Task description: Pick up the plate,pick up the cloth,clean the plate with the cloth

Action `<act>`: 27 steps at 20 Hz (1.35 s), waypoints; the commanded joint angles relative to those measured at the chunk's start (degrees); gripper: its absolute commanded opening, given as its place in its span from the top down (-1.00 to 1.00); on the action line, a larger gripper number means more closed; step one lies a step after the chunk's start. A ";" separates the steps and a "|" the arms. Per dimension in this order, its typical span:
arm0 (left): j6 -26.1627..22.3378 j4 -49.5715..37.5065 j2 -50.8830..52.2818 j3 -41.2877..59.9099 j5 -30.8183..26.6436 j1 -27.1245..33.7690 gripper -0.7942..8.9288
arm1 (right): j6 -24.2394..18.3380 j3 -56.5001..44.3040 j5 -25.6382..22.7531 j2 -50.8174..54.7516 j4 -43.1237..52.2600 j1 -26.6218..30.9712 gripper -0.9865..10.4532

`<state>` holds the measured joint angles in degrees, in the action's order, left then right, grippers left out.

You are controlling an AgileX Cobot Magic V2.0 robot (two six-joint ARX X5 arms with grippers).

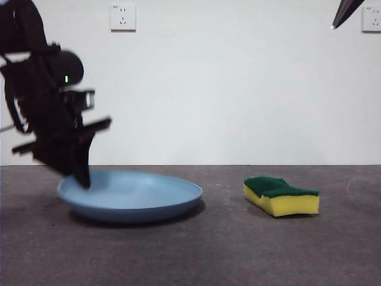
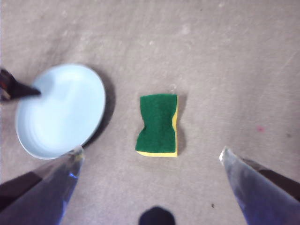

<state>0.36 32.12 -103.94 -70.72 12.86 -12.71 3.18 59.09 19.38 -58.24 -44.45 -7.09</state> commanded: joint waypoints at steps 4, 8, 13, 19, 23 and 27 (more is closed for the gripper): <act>-2.19 3.76 9.92 -4.79 -0.79 -0.37 0.85 | 0.17 0.31 -0.50 -5.99 6.43 -6.36 -0.05; -3.56 8.33 17.00 -6.21 -0.83 -0.35 0.85 | 0.15 0.37 -8.46 -12.41 11.28 -12.33 -0.05; -3.65 12.31 23.32 -6.21 -0.81 -0.37 0.85 | -1.70 3.93 -13.77 -24.59 13.09 -16.70 -0.04; -5.16 17.42 24.20 -6.21 -0.81 -0.37 0.85 | -2.25 7.63 -16.79 -36.68 12.94 -17.51 0.07; -5.16 17.44 24.20 -6.21 -0.77 -0.37 0.85 | -2.93 7.63 -16.98 -39.76 12.96 -17.35 0.07; -5.16 17.44 24.20 -6.21 -0.74 -0.37 0.85 | -3.10 7.63 -16.98 -41.16 12.96 -17.29 0.07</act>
<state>-4.32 49.89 -79.70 -76.84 11.94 -13.08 0.56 66.76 2.57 -98.50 -31.66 -24.38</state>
